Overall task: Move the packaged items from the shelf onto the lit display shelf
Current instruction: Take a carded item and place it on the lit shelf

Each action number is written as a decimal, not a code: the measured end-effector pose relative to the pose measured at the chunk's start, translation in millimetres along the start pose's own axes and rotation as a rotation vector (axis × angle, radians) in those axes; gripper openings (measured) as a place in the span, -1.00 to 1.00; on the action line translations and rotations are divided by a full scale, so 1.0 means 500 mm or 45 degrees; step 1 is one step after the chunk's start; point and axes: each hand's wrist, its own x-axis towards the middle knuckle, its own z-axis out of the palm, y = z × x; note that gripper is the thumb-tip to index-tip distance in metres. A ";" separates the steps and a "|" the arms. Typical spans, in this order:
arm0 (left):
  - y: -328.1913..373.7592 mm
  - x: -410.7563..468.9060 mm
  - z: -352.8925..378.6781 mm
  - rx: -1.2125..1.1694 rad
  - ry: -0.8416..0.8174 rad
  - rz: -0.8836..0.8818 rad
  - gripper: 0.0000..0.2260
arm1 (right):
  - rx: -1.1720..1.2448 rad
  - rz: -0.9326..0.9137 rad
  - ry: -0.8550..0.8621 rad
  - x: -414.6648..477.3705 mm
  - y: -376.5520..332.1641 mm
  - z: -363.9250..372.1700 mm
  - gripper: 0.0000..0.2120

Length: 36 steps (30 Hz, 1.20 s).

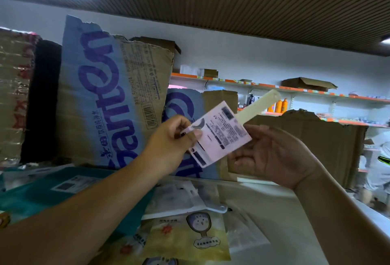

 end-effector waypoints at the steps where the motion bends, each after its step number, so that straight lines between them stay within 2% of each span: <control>1: -0.001 -0.001 0.001 -0.010 -0.007 -0.019 -0.86 | -0.129 -0.019 0.021 0.004 0.006 0.003 -0.54; 4: -0.018 -0.003 0.013 0.210 -0.041 0.011 -0.93 | -0.924 -0.117 0.385 0.028 0.042 0.026 -0.96; 6: -0.020 -0.007 0.020 0.315 0.029 -0.006 -0.90 | -1.168 -0.348 0.555 0.045 0.064 0.035 -0.82; 8: -0.002 -0.012 0.019 0.178 0.111 -0.029 -0.95 | -1.465 -0.609 0.503 0.049 0.067 0.041 -0.82; 9: 0.007 -0.015 0.018 0.086 0.114 -0.017 -0.93 | -1.729 -0.678 0.489 0.047 0.065 0.043 -0.80; 11: 0.024 -0.023 0.018 -0.007 0.009 -0.006 -0.86 | -2.237 -0.731 0.607 0.041 0.057 0.055 -0.70; 13: 0.034 -0.030 0.022 -0.077 -0.154 -0.037 -0.85 | -2.446 -0.750 0.729 0.037 0.055 0.079 -0.65; 16: 0.029 -0.030 0.028 -0.196 -0.252 -0.135 -0.74 | -2.472 -0.738 0.697 0.043 0.063 0.083 -0.56; 19: 0.020 -0.028 0.030 -0.317 -0.263 -0.256 -0.65 | -2.444 -0.768 0.630 0.050 0.070 0.068 -0.53; 21: 0.017 -0.025 0.029 -0.423 -0.218 -0.287 -0.60 | -2.291 -0.646 0.514 0.052 0.073 0.062 -0.45; 23: 0.013 -0.022 0.026 -0.397 -0.187 -0.262 -0.57 | -2.119 -0.482 0.478 0.049 0.069 0.053 -0.29; 25: 0.012 -0.020 0.020 -0.300 -0.201 -0.200 -0.56 | -2.033 -0.425 0.520 0.046 0.062 0.044 -0.18; 28: 0.008 -0.019 0.014 -0.130 -0.209 -0.100 -0.56 | -1.944 -0.484 0.581 0.046 0.059 0.040 -0.21; 31: 0.005 -0.020 0.013 0.185 -0.185 0.010 -0.58 | -1.951 -0.534 0.647 0.053 0.066 0.042 -0.23; 36: 0.011 -0.018 -0.004 0.646 0.004 0.201 -0.63 | -1.987 -0.576 0.827 0.059 0.064 0.041 -0.26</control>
